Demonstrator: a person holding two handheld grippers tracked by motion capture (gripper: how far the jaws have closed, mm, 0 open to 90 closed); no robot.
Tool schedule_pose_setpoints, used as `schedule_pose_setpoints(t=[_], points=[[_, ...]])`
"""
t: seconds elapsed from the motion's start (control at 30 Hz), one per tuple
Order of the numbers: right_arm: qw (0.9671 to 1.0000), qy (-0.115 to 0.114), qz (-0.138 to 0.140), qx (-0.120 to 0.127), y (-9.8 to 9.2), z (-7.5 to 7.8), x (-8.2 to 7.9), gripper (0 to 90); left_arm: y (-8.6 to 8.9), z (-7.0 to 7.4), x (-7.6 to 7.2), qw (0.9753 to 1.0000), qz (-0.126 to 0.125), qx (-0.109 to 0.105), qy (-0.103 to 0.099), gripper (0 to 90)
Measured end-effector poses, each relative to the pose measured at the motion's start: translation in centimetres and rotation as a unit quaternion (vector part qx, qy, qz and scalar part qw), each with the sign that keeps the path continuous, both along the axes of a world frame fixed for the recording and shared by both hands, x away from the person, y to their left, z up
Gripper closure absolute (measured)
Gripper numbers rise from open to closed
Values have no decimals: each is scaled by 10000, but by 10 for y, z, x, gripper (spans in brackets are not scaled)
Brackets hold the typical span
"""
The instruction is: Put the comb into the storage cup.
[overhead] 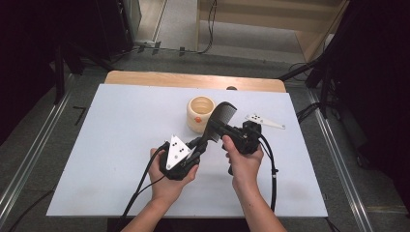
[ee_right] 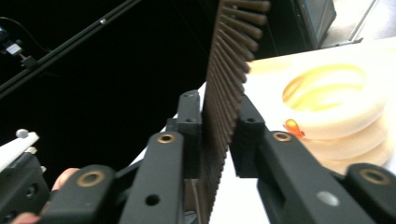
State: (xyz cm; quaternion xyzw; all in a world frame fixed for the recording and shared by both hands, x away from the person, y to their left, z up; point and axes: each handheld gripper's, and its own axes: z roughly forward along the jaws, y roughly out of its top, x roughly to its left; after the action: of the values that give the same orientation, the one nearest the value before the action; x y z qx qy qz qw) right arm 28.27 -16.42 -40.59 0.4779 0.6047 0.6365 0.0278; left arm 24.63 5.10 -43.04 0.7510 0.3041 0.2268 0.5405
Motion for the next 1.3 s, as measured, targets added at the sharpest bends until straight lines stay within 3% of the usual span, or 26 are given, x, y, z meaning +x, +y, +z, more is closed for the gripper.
schedule_pose_setpoints(t=[0.07, 0.13, 0.3, 0.43, 0.73, 0.83, 0.93, 1.07, 1.3], points=[[10000, -19, 19, 27, -1, 0, 0, 802, 0, 0, 1, 10000, -35, -22, 58, 720], [9997, -67, 144, 208, -2, -1, 0, 821, 0, -1, 2, 9999, -70, -22, 111, 720], [9998, -141, 95, 35, -2, -1, -1, 842, 4, -1, 6, 9993, -206, -116, 304, 705], [9994, -315, -124, -84, -5, 2, -2, 843, 7, 0, 7, 9987, -344, -184, 334, 605], [9983, -517, -229, -116, -13, 4, 0, 843, 22, 1, 8, 9988, -250, -255, 338, 343], [9981, -554, -261, -110, -16, 4, 0, 843, 29, 0, 9, 9986, -293, -230, 372, 316], [9976, -618, -285, -124, -17, 4, 0, 843, 38, -3, 9, 9983, -234, -313, 426, 286], [9965, -752, -319, -186, -18, 4, 0, 843, 51, -8, 11, 9973, -274, -430, 532, 181], [9936, -1028, -370, -286, -20, 5, 1, 843, 76, -14, 10, 9967, -268, -583, 505, 0]])
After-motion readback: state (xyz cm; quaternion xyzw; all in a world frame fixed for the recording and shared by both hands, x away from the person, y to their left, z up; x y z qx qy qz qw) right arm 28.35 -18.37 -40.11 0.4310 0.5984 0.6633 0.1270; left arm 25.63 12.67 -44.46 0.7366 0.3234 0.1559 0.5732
